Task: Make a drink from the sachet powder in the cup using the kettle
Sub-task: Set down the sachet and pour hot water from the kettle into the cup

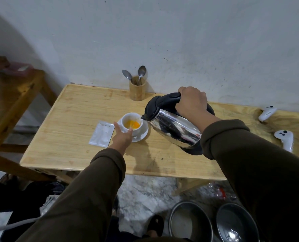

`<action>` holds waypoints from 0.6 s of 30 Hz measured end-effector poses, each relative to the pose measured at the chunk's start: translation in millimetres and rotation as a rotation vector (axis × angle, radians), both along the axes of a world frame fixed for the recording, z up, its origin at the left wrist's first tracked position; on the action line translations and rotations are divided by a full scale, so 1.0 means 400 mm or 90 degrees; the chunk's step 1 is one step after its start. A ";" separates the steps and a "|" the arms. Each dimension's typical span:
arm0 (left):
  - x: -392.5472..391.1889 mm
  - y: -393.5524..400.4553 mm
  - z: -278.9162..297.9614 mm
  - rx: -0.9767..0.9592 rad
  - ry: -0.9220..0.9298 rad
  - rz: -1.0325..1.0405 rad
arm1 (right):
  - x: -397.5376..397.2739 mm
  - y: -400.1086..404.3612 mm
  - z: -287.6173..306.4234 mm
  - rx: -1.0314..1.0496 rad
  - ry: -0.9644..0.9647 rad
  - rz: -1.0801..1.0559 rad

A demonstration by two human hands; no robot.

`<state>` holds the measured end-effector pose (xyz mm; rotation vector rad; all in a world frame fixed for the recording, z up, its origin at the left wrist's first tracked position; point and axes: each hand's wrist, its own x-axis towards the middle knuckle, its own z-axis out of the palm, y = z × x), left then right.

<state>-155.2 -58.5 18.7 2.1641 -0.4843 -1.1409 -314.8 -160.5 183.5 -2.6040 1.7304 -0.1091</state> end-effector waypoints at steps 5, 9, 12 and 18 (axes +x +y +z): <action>0.003 -0.003 0.000 0.013 -0.003 -0.002 | 0.003 0.002 0.000 -0.013 0.019 0.007; 0.002 -0.005 0.000 0.016 0.002 0.007 | 0.003 0.006 0.005 -0.013 0.026 0.010; 0.002 -0.006 -0.001 0.016 0.010 0.012 | 0.004 0.006 0.008 -0.017 0.027 0.010; 0.001 -0.010 0.000 0.015 0.020 0.031 | 0.004 0.003 0.007 -0.028 0.029 0.007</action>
